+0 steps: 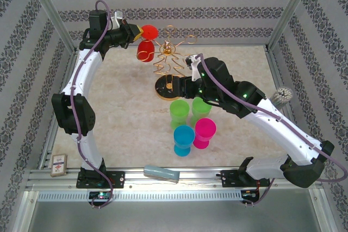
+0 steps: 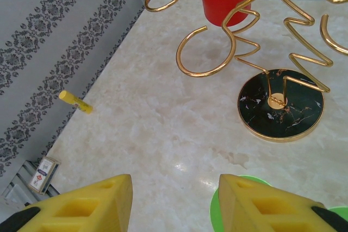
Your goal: Take the wine glass off the wine glass rack
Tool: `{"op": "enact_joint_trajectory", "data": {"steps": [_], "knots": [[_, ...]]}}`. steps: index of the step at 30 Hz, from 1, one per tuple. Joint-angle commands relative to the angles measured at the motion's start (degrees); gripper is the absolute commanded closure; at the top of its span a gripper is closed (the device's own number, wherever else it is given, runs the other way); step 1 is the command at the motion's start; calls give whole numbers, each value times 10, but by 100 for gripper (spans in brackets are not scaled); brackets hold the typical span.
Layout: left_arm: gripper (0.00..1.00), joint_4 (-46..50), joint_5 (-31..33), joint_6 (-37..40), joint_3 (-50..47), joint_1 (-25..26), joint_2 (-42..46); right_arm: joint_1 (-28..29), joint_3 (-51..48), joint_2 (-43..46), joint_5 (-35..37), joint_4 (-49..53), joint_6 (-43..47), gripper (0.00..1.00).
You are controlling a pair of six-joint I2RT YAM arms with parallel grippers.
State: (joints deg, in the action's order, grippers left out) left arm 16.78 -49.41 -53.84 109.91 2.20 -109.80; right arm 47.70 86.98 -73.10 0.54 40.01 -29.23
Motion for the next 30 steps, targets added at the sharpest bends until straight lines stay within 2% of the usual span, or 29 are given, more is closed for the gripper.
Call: {"op": "enact_joint_trajectory", "data": {"steps": [1, 30], "knots": [[100, -47, -24, -27, 18, 5, 4, -6, 4, 2, -5, -15, -8, 54], [100, -10, -55, -6, 25, 23, 13, -7, -11, 12, -4, -26, -15, 54]]}}
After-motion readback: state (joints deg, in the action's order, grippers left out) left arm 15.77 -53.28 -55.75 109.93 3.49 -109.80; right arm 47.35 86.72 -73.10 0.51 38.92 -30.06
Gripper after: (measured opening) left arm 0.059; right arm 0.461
